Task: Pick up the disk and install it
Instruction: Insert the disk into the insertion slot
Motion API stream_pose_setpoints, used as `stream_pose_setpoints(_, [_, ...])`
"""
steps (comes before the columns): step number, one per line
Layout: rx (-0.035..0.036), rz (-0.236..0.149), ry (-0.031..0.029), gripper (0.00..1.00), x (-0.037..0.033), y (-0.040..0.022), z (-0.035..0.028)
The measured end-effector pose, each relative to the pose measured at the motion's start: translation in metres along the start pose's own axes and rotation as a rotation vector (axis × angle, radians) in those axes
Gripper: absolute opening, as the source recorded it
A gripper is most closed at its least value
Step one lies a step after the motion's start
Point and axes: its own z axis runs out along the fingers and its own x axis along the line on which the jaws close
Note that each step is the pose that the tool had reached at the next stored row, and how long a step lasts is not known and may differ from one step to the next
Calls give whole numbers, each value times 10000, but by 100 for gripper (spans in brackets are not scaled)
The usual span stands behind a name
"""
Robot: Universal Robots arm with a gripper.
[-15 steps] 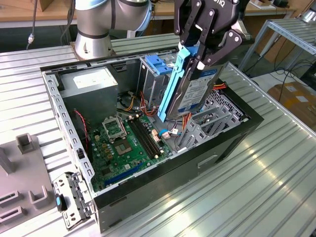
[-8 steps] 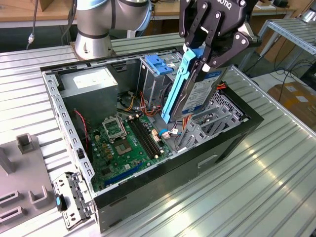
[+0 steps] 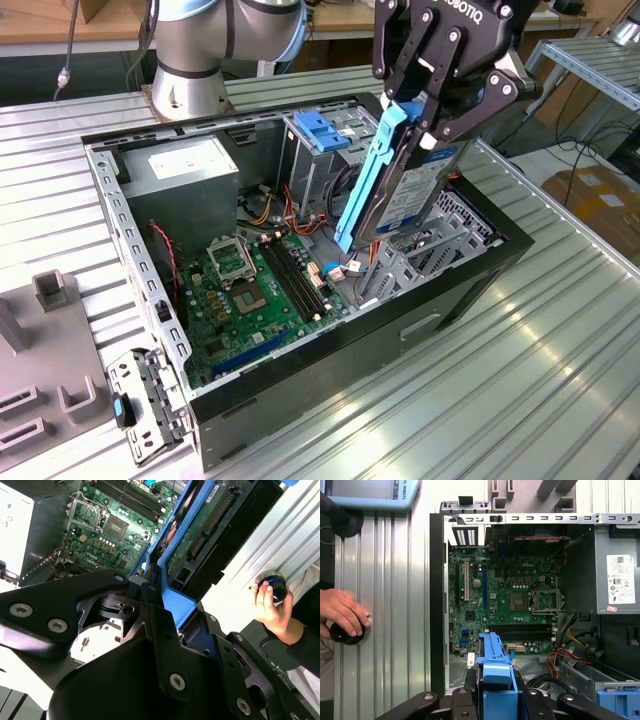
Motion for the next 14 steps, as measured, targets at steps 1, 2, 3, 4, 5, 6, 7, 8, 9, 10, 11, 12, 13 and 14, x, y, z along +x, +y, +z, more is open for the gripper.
stream_pose_setpoints(1, [0, 0, 0, 37, 9, -9, 0])
stream_pose_setpoints(2, [-1, 1, 0, 37, 16, -18, 0])
stream_pose_setpoints(3, [-2, 0, 0, 37, 23, -31, 1])
stream_pose_setpoints(4, [-3, 1, -1, 37, 25, -45, 1])
stream_pose_setpoints(5, [-3, 2, 0, 37, 27, -59, 1])
stream_pose_setpoints(6, [-3, 3, 1, 37, 28, -69, 1])
stream_pose_setpoints(7, [-3, 5, -1, 37, 33, -98, 3])
stream_pose_setpoints(8, [-3, 10, 0, 37, 43, -153, 4])
stream_pose_setpoints(9, [-3, 11, 1, 37, 46, -158, 4])
stream_pose_setpoints(10, [-3, 11, 1, 37, 50, -166, 4])
stream_pose_setpoints(11, [-3, 11, 1, 37, 52, -169, 4])
stream_pose_setpoints(12, [-3, 13, 0, 37, 53, -170, 5])
stream_pose_setpoints(13, [-3, 12, 0, 37, 53, -173, 5])
stream_pose_setpoints(14, [-3, 11, 0, 37, 54, -177, 5])
